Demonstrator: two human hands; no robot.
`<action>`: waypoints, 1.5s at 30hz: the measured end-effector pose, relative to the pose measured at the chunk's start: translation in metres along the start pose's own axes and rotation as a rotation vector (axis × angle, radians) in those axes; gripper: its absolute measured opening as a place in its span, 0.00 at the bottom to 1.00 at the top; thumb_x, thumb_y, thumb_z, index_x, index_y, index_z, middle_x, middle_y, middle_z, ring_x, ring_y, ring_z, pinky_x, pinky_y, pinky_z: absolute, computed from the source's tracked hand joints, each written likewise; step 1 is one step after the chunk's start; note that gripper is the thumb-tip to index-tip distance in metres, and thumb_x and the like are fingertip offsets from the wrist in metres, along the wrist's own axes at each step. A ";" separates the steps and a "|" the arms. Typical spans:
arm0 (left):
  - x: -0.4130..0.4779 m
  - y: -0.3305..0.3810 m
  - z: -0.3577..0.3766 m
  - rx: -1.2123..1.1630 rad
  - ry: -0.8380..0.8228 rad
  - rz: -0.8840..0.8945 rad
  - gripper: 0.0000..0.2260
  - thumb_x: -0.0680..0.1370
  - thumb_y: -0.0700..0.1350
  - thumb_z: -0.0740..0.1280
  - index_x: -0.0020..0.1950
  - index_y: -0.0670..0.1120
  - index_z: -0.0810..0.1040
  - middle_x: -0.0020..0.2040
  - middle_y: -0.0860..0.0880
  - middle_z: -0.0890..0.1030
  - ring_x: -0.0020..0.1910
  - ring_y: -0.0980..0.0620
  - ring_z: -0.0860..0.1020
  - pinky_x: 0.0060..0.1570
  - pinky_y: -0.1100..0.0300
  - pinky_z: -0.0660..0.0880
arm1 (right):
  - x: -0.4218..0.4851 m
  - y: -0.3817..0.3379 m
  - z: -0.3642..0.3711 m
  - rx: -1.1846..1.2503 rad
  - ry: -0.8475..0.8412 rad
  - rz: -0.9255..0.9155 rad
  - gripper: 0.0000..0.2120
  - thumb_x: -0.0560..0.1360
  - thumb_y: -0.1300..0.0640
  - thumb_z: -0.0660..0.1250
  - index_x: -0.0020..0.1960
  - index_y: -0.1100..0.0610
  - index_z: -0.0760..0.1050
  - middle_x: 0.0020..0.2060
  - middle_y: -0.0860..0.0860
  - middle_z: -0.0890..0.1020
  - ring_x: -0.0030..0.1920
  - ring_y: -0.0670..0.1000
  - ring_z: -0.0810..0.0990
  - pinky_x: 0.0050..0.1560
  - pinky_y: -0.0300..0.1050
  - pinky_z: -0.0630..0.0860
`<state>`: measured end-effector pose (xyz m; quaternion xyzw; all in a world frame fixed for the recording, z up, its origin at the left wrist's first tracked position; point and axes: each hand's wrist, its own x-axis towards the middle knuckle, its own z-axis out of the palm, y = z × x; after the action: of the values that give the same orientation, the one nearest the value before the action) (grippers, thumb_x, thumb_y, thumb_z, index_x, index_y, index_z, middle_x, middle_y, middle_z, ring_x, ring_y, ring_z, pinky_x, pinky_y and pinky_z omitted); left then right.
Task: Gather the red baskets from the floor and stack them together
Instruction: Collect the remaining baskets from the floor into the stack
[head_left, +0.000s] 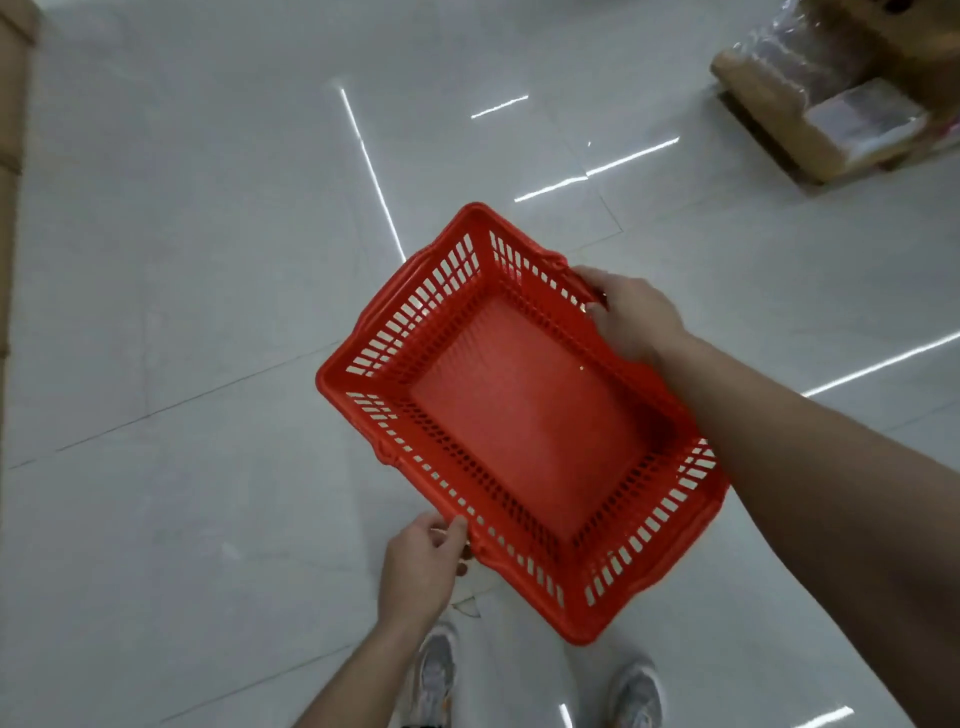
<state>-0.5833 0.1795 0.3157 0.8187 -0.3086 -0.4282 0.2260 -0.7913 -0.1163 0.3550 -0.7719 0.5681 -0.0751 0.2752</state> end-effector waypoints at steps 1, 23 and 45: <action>0.003 0.000 0.000 0.057 0.049 -0.006 0.17 0.75 0.63 0.65 0.49 0.50 0.80 0.41 0.55 0.85 0.38 0.55 0.83 0.46 0.48 0.80 | 0.003 0.002 0.006 -0.015 -0.043 -0.005 0.24 0.76 0.52 0.64 0.71 0.41 0.68 0.62 0.53 0.81 0.61 0.60 0.79 0.53 0.52 0.74; -0.048 0.162 0.165 0.928 -0.258 0.953 0.39 0.72 0.66 0.65 0.78 0.49 0.61 0.76 0.49 0.67 0.72 0.46 0.66 0.65 0.50 0.67 | -0.357 0.183 -0.033 -0.150 0.160 0.876 0.42 0.72 0.32 0.66 0.77 0.53 0.61 0.70 0.55 0.71 0.67 0.60 0.71 0.62 0.57 0.69; -0.581 -0.266 0.298 1.481 -1.067 1.810 0.40 0.73 0.67 0.63 0.79 0.48 0.58 0.77 0.48 0.65 0.73 0.45 0.64 0.65 0.47 0.67 | -1.147 -0.061 0.357 0.558 0.727 2.123 0.44 0.69 0.35 0.70 0.75 0.58 0.62 0.68 0.60 0.72 0.68 0.63 0.71 0.65 0.59 0.71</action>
<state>-1.0079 0.7426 0.3151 -0.0234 -0.9668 -0.1233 -0.2225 -0.9814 1.0709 0.3130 0.2489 0.9401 -0.1464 0.1810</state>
